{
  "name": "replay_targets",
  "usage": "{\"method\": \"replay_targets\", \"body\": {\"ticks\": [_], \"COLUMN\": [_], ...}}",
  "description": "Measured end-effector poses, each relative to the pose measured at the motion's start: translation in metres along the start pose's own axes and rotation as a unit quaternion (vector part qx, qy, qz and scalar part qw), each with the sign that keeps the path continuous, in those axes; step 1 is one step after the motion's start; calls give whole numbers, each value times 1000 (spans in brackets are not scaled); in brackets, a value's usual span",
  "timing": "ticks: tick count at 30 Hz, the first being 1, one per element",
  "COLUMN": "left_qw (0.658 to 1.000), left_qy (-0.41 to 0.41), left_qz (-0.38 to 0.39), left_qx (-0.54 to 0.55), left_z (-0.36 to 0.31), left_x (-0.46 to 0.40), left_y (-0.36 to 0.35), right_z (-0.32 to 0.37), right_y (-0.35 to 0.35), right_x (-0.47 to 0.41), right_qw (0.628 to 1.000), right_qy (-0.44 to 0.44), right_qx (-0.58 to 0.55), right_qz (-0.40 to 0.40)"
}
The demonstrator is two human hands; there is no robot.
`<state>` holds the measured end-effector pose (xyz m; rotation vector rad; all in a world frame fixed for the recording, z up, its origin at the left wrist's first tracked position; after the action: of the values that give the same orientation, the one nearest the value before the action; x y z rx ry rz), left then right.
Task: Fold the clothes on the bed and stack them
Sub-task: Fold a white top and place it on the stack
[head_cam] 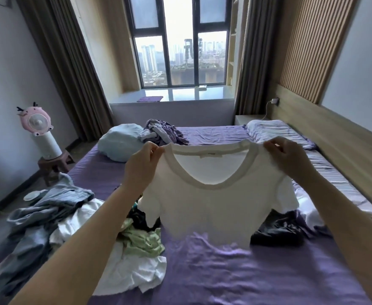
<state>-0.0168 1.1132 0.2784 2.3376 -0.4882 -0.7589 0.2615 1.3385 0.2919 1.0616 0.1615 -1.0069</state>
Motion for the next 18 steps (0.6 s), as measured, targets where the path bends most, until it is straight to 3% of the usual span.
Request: {"method": "replay_targets", "body": {"ticks": [3, 10, 18], "left_qw": [995, 993, 987], "left_qy": [-15, -78, -63], "left_qz": [33, 57, 135], "left_qx": [93, 69, 57], "left_z": [2, 28, 52], "left_x": [20, 56, 60], "left_y": [11, 37, 41], "right_z": [13, 39, 53], "right_y": [0, -1, -14], "right_x": [26, 80, 96], "right_qw": [1000, 999, 999], "right_qy": [-6, -40, -46], "right_qx": [12, -7, -30], "right_qz": [8, -10, -1]}}
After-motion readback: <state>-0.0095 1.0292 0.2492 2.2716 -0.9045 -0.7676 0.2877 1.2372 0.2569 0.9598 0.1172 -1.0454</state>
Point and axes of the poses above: each hand's wrist, its own x-axis away from the middle knuckle, its own y-axis out of the back of the hand, z = x × y, the point moved 2 cm from there along -x, towards the middle knuckle, and after that the axes turned 10 degrees about y, right-handed, at the moved point
